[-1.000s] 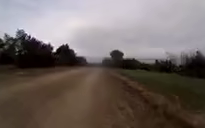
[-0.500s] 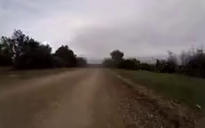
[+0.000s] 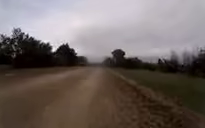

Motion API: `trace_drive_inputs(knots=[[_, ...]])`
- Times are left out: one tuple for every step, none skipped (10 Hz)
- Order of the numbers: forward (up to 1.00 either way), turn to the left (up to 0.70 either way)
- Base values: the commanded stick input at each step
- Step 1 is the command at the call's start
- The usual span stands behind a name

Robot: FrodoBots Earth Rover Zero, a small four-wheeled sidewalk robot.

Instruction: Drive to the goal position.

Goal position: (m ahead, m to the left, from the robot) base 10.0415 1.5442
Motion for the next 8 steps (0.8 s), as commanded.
trace_drive_inputs(knots=[[0.75,0.00],[0.81,0.00],[0.83,0.00],[0.83,0.00],[0.02,0.00],[0.07,0.00],[0.12,0.00],[0.16,0.00]])
